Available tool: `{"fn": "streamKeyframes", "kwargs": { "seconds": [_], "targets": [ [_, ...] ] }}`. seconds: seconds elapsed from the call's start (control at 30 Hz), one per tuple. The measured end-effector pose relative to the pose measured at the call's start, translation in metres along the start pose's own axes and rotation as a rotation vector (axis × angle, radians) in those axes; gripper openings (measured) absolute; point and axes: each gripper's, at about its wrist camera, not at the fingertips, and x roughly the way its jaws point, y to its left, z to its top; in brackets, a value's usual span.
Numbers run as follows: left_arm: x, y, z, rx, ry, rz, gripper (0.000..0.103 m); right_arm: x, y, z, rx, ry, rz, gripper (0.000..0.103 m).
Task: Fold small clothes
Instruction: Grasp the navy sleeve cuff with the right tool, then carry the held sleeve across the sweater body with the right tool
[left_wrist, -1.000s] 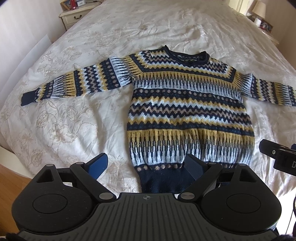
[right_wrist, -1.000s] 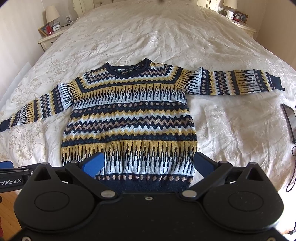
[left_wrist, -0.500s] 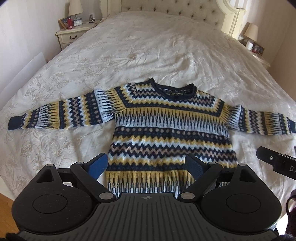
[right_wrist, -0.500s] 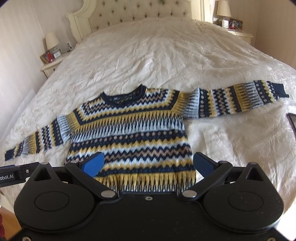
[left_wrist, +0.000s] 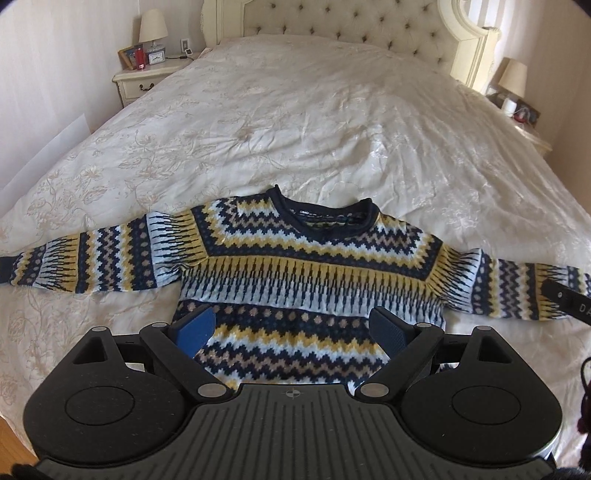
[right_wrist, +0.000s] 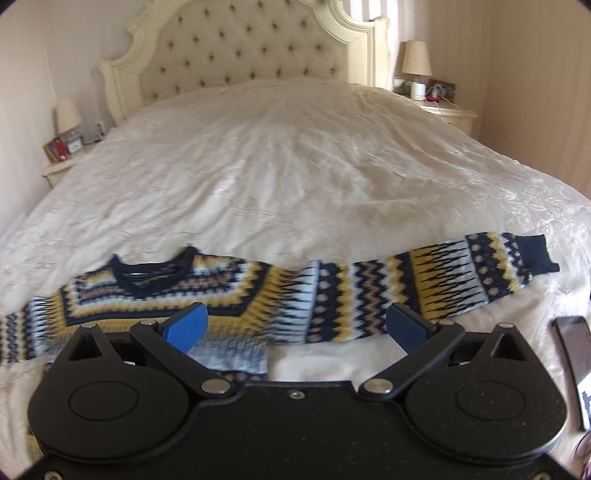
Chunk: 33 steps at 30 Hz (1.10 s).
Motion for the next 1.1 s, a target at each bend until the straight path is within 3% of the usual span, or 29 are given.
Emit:
{"fn": "streamKeyframes", "kwargs": {
  "seconds": [0.13, 0.3, 0.6, 0.73, 0.9, 1.0, 1.1],
  "targets": [
    [0.017, -0.019, 0.007, -0.003, 0.033, 0.024, 0.091, 0.033, -0.041, 0.013, -0.006, 0.032, -0.017, 0.102],
    [0.036, -0.037, 0.016, -0.014, 0.065, 0.045, 0.091, 0.069, -0.108, 0.029, 0.088, 0.08, -0.021, 0.102],
    [0.066, -0.064, 0.031, -0.001, 0.112, 0.071, 0.091, 0.104, -0.213, 0.045, 0.201, 0.152, -0.243, 0.101],
    [0.076, -0.074, 0.034, 0.028, 0.133, 0.071, 0.091, 0.112, -0.242, 0.036, 0.29, 0.214, -0.3, 0.095],
    [0.08, -0.076, 0.035, 0.042, 0.143, 0.067, 0.091, 0.123, -0.25, 0.019, 0.379, 0.266, -0.253, 0.095],
    [0.08, -0.071, 0.034, 0.048, 0.145, 0.066, 0.091, 0.131, -0.247, 0.018, 0.37, 0.237, -0.242, 0.07],
    [0.079, -0.06, 0.031, 0.046, 0.144, 0.07, 0.091, 0.136, -0.243, 0.024, 0.364, 0.201, -0.225, 0.031]
  ]
}}
